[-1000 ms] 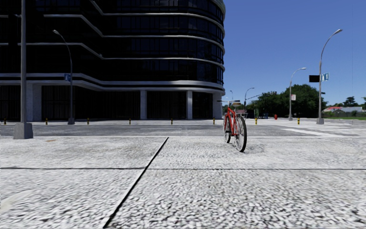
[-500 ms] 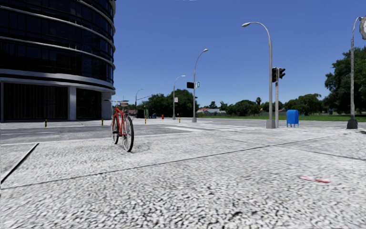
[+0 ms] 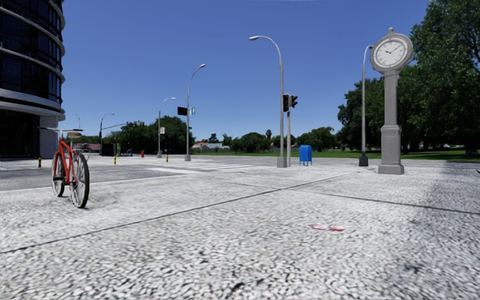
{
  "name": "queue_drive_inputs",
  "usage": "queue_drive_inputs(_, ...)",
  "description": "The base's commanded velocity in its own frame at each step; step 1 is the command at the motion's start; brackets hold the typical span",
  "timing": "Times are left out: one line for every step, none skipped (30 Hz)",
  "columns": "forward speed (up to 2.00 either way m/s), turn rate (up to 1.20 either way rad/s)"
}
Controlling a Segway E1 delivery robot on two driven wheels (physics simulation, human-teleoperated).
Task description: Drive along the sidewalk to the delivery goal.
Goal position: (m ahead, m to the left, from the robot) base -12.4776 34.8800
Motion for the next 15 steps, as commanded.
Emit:
queue_drive_inputs(1.83, 0.00)
queue_drive_inputs(1.83, 0.00)
queue_drive_inputs(1.83, 0.00)
queue_drive_inputs(1.83, 0.00)
queue_drive_inputs(1.84, 0.00)
queue_drive_inputs(1.84, 0.00)
queue_drive_inputs(1.84, 0.00)
queue_drive_inputs(1.84, 0.00)
queue_drive_inputs(1.84, 0.00)
queue_drive_inputs(1.84, 0.00)
queue_drive_inputs(1.84, 0.00)
queue_drive_inputs(1.84, 0.00)
queue_drive_inputs(1.84, 0.00)
queue_drive_inputs(1.84, 0.00)
queue_drive_inputs(1.84, 0.00)
